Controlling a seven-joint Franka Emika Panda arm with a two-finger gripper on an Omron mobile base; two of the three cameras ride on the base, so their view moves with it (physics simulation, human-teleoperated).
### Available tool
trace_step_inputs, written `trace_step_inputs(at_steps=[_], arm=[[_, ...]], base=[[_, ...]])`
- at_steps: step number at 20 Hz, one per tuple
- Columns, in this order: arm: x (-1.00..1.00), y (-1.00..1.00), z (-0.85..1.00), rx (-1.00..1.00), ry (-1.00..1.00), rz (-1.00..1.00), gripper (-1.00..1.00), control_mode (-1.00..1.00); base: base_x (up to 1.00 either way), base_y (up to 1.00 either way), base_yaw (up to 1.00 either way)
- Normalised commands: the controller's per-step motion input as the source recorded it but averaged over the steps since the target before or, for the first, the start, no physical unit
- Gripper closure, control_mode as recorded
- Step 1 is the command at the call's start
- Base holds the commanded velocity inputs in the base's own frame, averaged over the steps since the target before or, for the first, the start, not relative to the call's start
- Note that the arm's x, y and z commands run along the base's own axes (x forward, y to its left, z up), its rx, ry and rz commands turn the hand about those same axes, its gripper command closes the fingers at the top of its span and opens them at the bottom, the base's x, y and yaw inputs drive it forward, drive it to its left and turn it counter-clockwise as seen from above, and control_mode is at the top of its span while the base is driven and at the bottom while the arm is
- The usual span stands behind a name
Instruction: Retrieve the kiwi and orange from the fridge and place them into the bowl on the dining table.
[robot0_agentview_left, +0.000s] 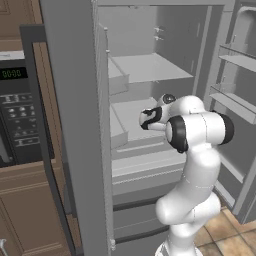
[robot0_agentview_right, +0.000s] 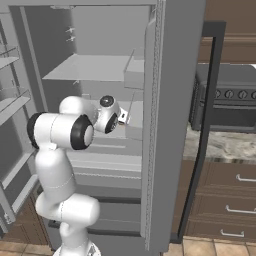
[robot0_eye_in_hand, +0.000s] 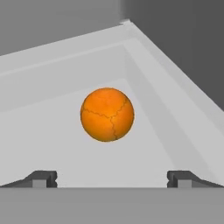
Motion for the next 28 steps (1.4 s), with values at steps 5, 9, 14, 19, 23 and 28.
trace_step_inputs(at_steps=[5, 9, 14, 19, 23, 28], arm=[[0.19, -0.01, -0.07, 0.0, 0.0, 0.0, -1.0, -1.0], [0.21, -0.03, -0.07, 0.0, 0.0, 0.0, -1.0, -1.0], [0.22, -0.04, -0.11, 0.0, 0.0, 0.0, -1.0, -1.0], [0.21, -0.06, -0.1, 0.0, 0.0, 0.0, -1.0, -1.0], [0.22, -0.05, -0.11, 0.0, 0.0, 0.0, -1.0, -1.0], [0.22, -0.05, -0.13, 0.0, 0.0, 0.0, -1.0, -1.0]], base=[[0.0, 0.0, 0.0], [0.0, 0.0, 0.0], [0.0, 0.0, 0.0], [0.0, 0.0, 0.0], [0.0, 0.0, 0.0], [0.0, 0.0, 0.0]])
